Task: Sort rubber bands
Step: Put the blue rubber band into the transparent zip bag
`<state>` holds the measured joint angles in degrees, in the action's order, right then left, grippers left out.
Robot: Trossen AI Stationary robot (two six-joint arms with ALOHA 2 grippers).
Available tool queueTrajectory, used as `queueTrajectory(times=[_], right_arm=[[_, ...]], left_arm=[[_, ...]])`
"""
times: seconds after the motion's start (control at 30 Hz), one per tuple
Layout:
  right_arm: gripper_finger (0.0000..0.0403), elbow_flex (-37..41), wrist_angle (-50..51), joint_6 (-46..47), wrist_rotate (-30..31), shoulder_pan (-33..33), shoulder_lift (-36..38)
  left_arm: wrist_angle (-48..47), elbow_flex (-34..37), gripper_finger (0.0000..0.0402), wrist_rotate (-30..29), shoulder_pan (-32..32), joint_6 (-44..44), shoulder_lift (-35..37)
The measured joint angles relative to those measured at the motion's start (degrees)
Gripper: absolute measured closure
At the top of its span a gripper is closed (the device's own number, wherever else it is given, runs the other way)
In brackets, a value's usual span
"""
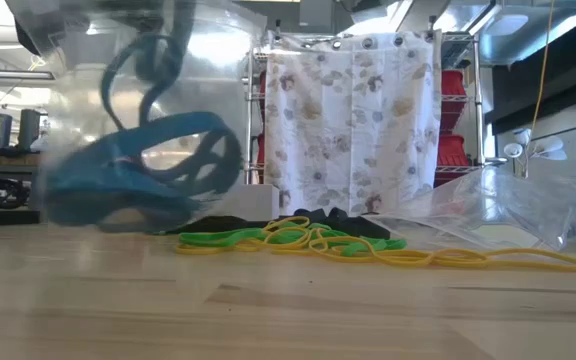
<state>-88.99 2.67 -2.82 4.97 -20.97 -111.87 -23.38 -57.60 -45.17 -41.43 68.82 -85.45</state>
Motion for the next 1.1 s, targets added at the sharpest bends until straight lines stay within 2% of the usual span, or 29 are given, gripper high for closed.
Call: queueTrajectory(times=[0.27,0.67,0.83,1.1], right_arm=[[0.0402,0.13,3.81,3.71,-0.48,-0.76,-2.65],[0.0402,-0.02,4.56,6.29,-0.43,-1.85,5.57],[0.0402,-0.02,4.76,8.28,-2.97,-2.58,6.13],[0.0402,0.00,4.80,7.96,-1.05,-2.92,6.09]], left_arm=[[-0.26,0.00,0.0401,-0.61,0.12,0.68,0.00],[-1.71,0.00,0.0401,-1.02,0.28,2.33,0.00],[-1.90,0.00,0.0401,-1.95,0.28,2.80,0.00],[-2.58,0.00,0.0401,-1.99,0.28,3.26,0.00]])
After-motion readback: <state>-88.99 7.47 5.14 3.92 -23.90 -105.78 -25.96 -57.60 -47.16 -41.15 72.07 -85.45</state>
